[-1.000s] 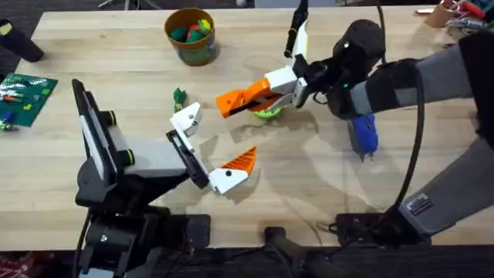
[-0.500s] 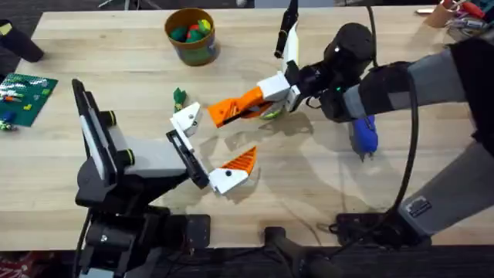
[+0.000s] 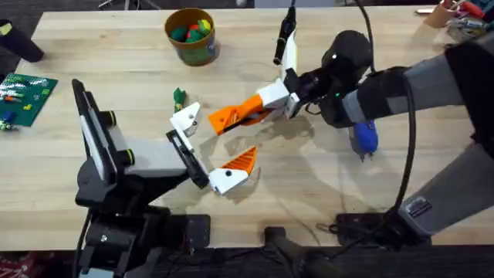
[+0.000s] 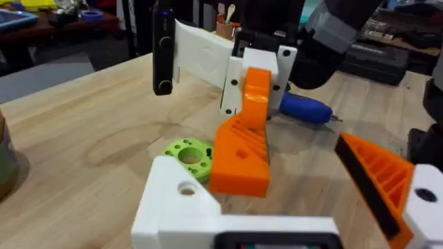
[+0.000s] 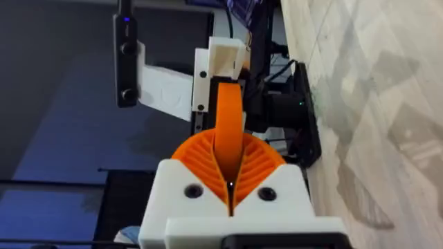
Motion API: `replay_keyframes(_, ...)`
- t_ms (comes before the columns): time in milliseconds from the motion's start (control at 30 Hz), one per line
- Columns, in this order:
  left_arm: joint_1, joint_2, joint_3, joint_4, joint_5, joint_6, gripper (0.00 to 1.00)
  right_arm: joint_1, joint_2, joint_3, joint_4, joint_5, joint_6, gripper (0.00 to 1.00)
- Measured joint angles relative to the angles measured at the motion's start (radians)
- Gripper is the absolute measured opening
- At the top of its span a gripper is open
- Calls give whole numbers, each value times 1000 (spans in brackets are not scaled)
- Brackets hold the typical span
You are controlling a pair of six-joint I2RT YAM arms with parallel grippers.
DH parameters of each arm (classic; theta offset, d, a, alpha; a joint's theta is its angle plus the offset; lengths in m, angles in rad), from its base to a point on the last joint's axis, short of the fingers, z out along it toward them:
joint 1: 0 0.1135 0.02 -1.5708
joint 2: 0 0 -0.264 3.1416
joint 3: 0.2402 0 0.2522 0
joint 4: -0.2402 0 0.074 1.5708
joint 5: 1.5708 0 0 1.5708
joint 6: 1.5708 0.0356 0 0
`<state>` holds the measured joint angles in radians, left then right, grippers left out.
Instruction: Pick up the gripper from the table and insert it into the empty holder that is missing its gripper. Then pick up a screw, insert it into the mounting hole, and use the screwdriver to tighten it. Finally, clean up the table by picking up the vegetable and placing it into the bucket.
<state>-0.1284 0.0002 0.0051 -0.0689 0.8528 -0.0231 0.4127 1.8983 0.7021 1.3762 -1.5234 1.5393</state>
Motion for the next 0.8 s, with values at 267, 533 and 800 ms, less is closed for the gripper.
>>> replay_keyframes(267,0,0,0,0,0,0,986,36,0,0,0,0,0,17)
replay_keyframes(533,0,0,0,0,0,0,986,56,0,12,-16,0,34,17)
replay_keyframes(800,0,0,0,0,0,0,986,62,0,51,-40,0,40,17)
